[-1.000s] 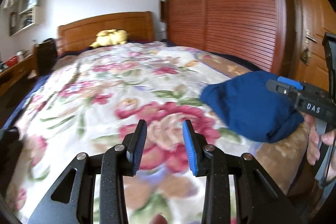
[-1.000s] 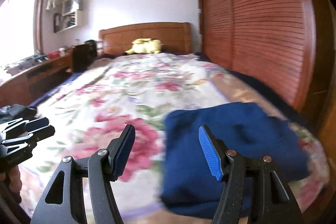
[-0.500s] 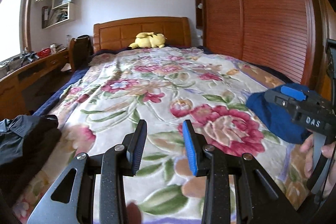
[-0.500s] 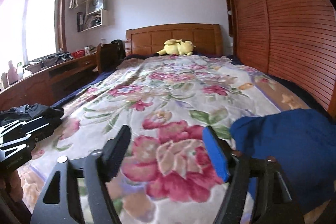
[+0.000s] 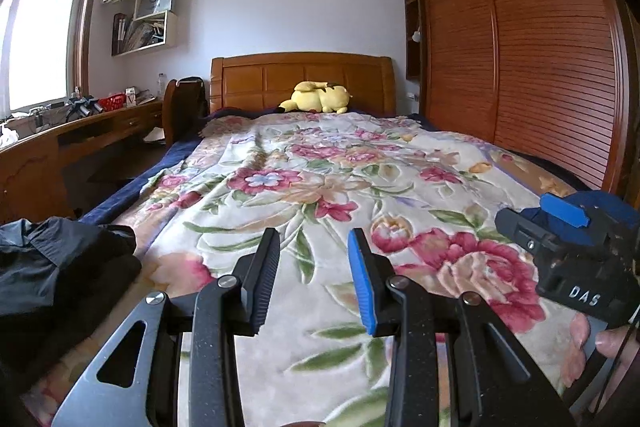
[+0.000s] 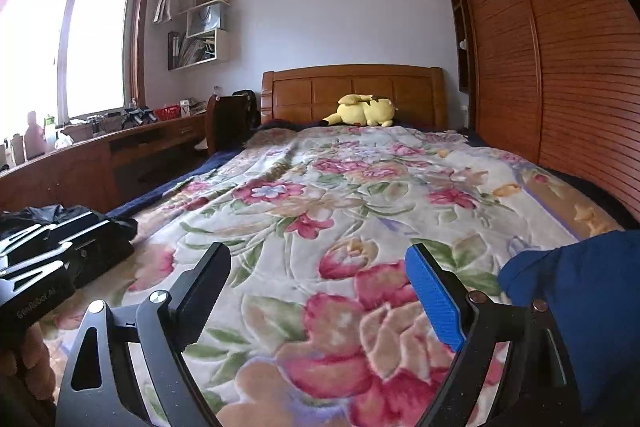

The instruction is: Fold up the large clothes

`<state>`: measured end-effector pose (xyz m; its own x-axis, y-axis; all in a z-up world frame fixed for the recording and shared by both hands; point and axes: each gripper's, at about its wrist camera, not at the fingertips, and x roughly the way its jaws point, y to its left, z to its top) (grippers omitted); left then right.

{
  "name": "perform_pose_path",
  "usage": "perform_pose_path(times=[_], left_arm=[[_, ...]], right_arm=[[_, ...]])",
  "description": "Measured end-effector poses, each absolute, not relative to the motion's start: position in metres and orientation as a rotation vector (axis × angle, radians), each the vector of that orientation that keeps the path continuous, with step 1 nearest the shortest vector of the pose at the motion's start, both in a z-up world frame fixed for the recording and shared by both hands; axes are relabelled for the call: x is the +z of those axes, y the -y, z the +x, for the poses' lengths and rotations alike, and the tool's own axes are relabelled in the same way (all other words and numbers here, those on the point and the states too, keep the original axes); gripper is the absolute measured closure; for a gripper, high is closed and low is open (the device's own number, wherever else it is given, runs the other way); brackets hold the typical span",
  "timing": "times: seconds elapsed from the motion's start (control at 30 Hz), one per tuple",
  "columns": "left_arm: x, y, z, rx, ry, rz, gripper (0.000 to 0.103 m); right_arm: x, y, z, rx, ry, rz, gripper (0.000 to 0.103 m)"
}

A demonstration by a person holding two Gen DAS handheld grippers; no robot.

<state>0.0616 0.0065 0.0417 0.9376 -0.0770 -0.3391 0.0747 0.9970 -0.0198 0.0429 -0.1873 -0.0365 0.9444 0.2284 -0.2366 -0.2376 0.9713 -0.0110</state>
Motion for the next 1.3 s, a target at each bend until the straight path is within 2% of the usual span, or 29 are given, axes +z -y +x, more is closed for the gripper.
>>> perform_pose_path(times=[0.37,1.3], left_arm=[[0.020,-0.013,0.068,-0.077,-0.388,-0.013,0.067],[0.024,-0.013,0.063,-0.069,-0.376,-0.012,0.067]], right_arm=[[-0.046,0.182,0.054,0.237,-0.271,-0.060,0.013],[-0.048,0.185,0.051,0.239,-0.274,-0.058,0.013]])
